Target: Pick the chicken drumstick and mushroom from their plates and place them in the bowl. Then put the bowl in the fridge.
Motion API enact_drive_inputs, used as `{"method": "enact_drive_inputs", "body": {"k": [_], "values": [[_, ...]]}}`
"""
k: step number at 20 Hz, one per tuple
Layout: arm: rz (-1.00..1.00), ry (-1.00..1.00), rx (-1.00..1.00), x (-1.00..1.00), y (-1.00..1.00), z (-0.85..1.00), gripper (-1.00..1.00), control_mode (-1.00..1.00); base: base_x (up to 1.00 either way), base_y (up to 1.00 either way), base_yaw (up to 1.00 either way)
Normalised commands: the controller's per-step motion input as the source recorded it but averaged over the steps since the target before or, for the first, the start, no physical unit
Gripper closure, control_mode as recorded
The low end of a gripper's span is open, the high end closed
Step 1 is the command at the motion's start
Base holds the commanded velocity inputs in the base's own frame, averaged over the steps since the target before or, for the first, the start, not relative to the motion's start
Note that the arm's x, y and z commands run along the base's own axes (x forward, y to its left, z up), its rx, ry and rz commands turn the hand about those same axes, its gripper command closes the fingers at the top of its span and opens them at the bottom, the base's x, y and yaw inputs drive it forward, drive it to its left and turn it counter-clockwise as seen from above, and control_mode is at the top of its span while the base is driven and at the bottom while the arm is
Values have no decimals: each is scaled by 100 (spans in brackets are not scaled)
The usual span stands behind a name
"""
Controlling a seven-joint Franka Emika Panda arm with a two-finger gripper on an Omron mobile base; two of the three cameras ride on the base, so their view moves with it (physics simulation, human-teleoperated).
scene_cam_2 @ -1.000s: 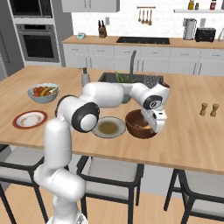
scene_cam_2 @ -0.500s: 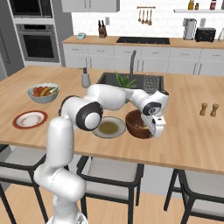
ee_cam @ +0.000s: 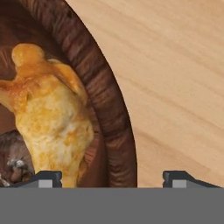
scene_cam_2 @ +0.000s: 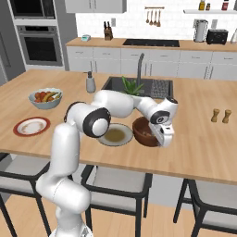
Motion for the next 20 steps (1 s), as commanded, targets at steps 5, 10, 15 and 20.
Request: {"method": "enact_drive_inputs", "body": {"k": [5, 10, 15, 20], "values": [[0, 0, 0, 35, 38, -37, 100, -100, 0, 0, 0], [-3, 2, -1, 23, 43, -12, 100, -100, 0, 0, 0], [-2, -1, -2, -38, 13, 7, 100, -100, 0, 0, 0], [-5, -29, -7, -98, 0, 38, 100, -100, 0, 0, 0]]}}
